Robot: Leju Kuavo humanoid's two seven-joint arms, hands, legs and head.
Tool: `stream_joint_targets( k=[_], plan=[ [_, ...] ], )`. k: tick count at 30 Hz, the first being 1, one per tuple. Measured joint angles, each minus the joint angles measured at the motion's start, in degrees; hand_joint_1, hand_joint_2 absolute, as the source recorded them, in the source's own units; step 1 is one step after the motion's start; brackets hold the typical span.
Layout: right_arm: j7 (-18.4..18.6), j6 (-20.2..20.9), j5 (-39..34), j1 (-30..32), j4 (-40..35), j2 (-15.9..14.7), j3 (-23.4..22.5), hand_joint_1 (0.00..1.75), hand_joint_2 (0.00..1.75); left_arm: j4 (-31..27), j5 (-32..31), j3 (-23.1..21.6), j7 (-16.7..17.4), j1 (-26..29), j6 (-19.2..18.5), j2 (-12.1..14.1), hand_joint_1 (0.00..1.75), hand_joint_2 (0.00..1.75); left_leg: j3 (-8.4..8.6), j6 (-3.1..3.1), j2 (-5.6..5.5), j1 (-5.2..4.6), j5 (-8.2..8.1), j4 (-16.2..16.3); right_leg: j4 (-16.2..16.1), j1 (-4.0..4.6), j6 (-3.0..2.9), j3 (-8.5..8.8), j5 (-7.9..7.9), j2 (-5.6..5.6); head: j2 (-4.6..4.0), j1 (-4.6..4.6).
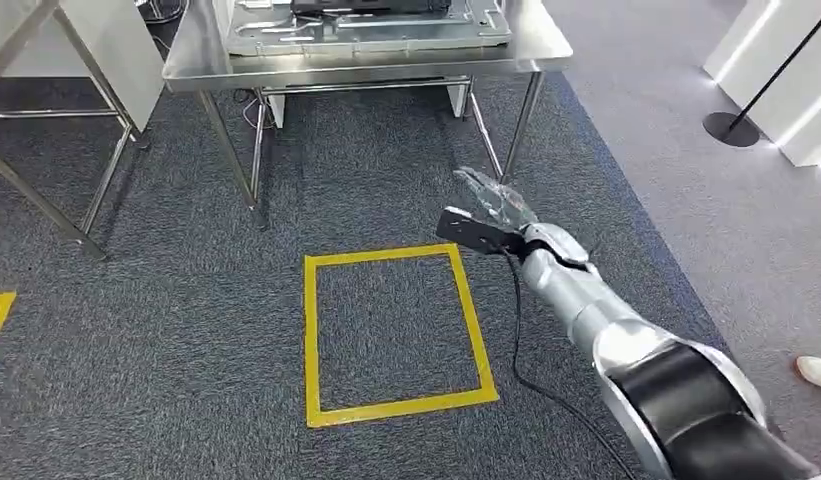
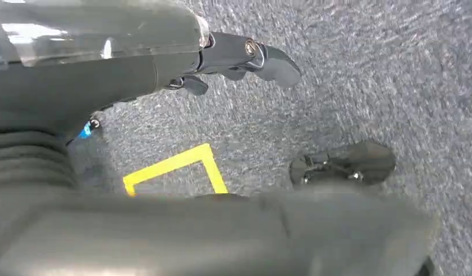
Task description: Take the parts from the cabinet and place them on the table.
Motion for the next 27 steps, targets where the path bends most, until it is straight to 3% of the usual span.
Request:
stream_joint_targets(
  k=[1,3,4,5,7,8,9,10,11,12,13,14,15,16,18,19,20,22,23,24,25,26,27],
  plan=[
    [1.75,1.07,-5.75,5.11,0.54,0.13,-2.71,0.0,1.75,0.0,-0.16,-0.09,0.4,-0.08,0.04,-0.24,0.0,1.75,0.18,-0.21,-0.14,0.49,0.47,-0.24,-0.21,0.58,-0.29,0.33,0.52,-0.13,0.0,0.0],
    [7.25,0.92,-15.08,15.99,2.33,0.87,-9.87,0.0,1.75,0.0,-0.18,-0.15,1.82,-0.21,-0.13,-0.9,0.0,1.75,0.53,-0.57,-1.21,1.22,0.49,-0.02,-1.97,0.95,-1.17,2.06,1.35,-1.35,0.0,0.02],
    [10.52,0.87,-18.04,21.75,3.7,0.94,-12.7,0.0,1.75,0.0,-0.37,-0.17,2.34,-0.22,-0.33,-0.92,0.0,1.75,0.17,-0.3,-1.55,1.16,-0.83,1.14,-2.45,1.03,-1.41,2.56,1.61,-2.57,0.0,0.02],
    [13.17,0.8,-19.99,27.32,4.59,0.94,-14.62,0.0,1.75,0.02,-0.59,-0.37,2.53,0.0,-0.67,-0.96,0.0,1.75,-1.08,-0.23,-1.67,0.95,-3.45,3.98,-2.38,1.01,-1.58,2.27,1.67,-3.26,0.0,0.0],
    [16.85,0.24,-23.83,34.98,5.11,0.94,-18.25,0.0,1.75,0.02,0.48,-2.06,2.6,1.54,-0.68,-0.83,0.0,1.75,-4.62,-0.87,-1.68,1.07,-8.95,13.03,-1.92,0.83,-1.96,1.07,1.91,-3.86,0.0,0.02],
    [17.48,0.24,-24.46,36.93,5.31,0.94,-19.29,0.0,1.75,0.02,1.55,-3.4,2.64,2.41,-0.81,-0.63,0.0,0.0,-5.87,-1.41,-1.65,1.21,-10.37,16.87,-1.63,0.65,-1.85,0.37,2.13,-3.45,0.0,0.0],
    [17.79,0.3,-24.98,38.32,5.4,0.94,-20.23,0.0,0.0,0.02,3.06,-4.4,2.69,3.13,-0.83,-0.52,0.0,0.0,-5.77,-1.82,-1.64,1.32,-10.27,17.93,-1.27,0.31,-1.62,-0.19,2.28,-2.98,0.0,0.0],
    [17.96,0.37,-25.35,39.42,5.4,0.94,-21.06,0.0,0.0,0.02,4.68,-5.47,2.69,3.71,-0.85,-0.41,0.0,0.0,-4.2,-2.26,-1.64,1.45,-9.01,16.11,-0.85,-0.1,-1.43,-0.65,2.31,-2.8,0.0,0.0],
    [18.07,0.48,-25.73,40.25,5.4,0.92,-21.83,0.0,0.0,0.02,6.23,-6.45,2.69,4.18,-0.92,-0.24,0.0,0.0,-1.54,-2.69,-1.61,1.67,-7.26,12.24,-0.39,-0.53,-1.08,-1.02,2.24,-2.7,0.0,0.0],
    [18.11,0.65,-25.97,40.89,5.35,0.89,-22.51,0.0,0.0,0.02,7.92,-7.54,2.71,4.65,-1.01,-0.04,0.0,0.0,1.99,-3.14,-1.5,2.0,-5.51,6.7,0.19,-1.02,-0.69,-1.39,2.07,-2.61,0.0,0.0],
    [18.11,0.78,-26.23,41.25,5.31,0.87,-22.99,0.0,0.0,0.02,9.47,-8.57,2.71,5.04,-1.03,0.18,0.0,0.0,5.08,-3.65,-1.23,2.36,-5.23,1.93,0.93,-1.06,-0.2,-1.67,1.82,-2.52,0.0,0.0],
    [18.14,0.87,-26.56,41.77,5.13,0.89,-23.47,0.0,0.0,0.11,11.15,-9.98,2.73,5.46,-1.2,0.3,0.0,0.0,5.7,-2.94,-1.84,1.63,-5.52,1.72,1.4,-1.3,0.35,-2.19,1.68,-2.25,0.0,0.0],
    [18.12,1.0,-26.84,42.09,5.05,0.89,-23.88,0.0,0.0,0.13,13.01,-11.13,2.71,5.88,-1.27,0.44,0.0,0.0,5.03,-2.22,-1.85,1.61,-4.94,2.12,1.58,-1.24,0.76,-1.97,1.52,-2.23,0.0,0.02],
    [18.11,1.15,-26.99,42.44,4.89,1.0,-24.14,0.0,0.0,0.13,14.6,-12.4,2.78,6.2,-1.33,0.79,0.0,0.0,5.35,-1.73,-1.97,1.62,-6.05,1.12,1.75,-1.26,1.11,-2.0,1.44,-2.2,0.0,0.02],
    [18.09,1.55,-27.58,43.23,4.63,1.44,-24.58,0.0,0.0,0.11,18.04,-14.52,2.78,6.79,-1.53,1.18,0.0,0.0,5.27,-0.79,-1.99,1.46,-5.54,0.78,1.69,-1.49,1.88,-2.08,1.57,-2.23,0.0,0.02],
    [18.0,1.74,-27.89,43.75,4.56,1.75,-24.78,0.0,0.0,0.09,19.83,-15.83,2.78,7.02,-1.62,1.42,0.0,0.0,5.28,-0.31,-1.92,1.54,-5.21,0.61,2.61,-1.83,2.21,-2.27,0.62,-1.55,0.0,0.02],
    [17.94,1.79,-28.09,44.44,4.54,2.1,-24.93,0.0,0.0,-0.07,21.69,-17.14,2.78,7.23,-1.68,1.71,0.0,0.0,5.02,-0.03,-1.9,1.46,-5.03,0.5,5.12,-1.88,2.26,-3.5,-1.61,-0.91,0.0,0.02],
    [17.92,2.07,-28.7,46.06,4.57,2.62,-25.34,0.0,0.0,-0.83,25.29,-19.74,2.8,7.4,-1.82,2.23,0.0,0.0,4.44,0.5,-1.9,1.07,-4.67,0.51,14.22,-1.89,2.28,-7.54,-6.65,-0.42,0.0,0.02],
    [17.87,2.29,-28.94,47.0,4.59,2.86,-25.48,0.0,0.0,-1.29,26.82,-20.9,2.8,7.44,-1.88,2.49,0.0,0.0,4.18,0.65,-1.91,0.81,-4.56,0.54,18.15,-1.88,2.2,-9.27,-8.09,-0.4,0.0,0.02],
    [17.83,2.49,-29.13,47.89,4.72,3.14,-25.61,0.0,0.0,-1.96,28.53,-22.18,2.78,7.43,-1.88,2.69,0.0,0.0,4.04,0.71,-1.93,0.59,-4.45,0.54,19.65,-1.86,2.07,-9.88,-8.12,-0.38,0.0,0.02],
    [17.77,2.68,-29.42,48.77,4.93,3.36,-25.63,0.0,0.0,-2.64,29.93,-23.2,2.8,7.4,-1.9,2.91,0.0,0.0,3.99,0.74,-1.96,0.43,-4.4,0.55,18.51,-1.82,1.83,-9.19,-6.9,-0.36,0.0,0.02],
    [17.74,2.77,-29.64,49.67,5.16,3.52,-25.67,0.0,0.0,-3.37,31.37,-24.2,2.78,7.31,-1.95,3.08,0.0,0.0,4.04,0.7,-1.99,0.28,-4.37,0.55,15.17,-1.72,1.5,-7.4,-4.83,-0.34,0.0,0.02],
    [17.68,2.81,-29.92,50.55,5.46,3.8,-25.69,0.0,0.0,-4.28,33.1,-25.48,2.8,7.13,-2.03,3.26,0.0,0.0,4.17,0.58,-2.02,0.2,-4.3,0.55,9.65,-1.51,1.04,-4.45,-2.14,-0.33,0.0,0.02]
  ],
)
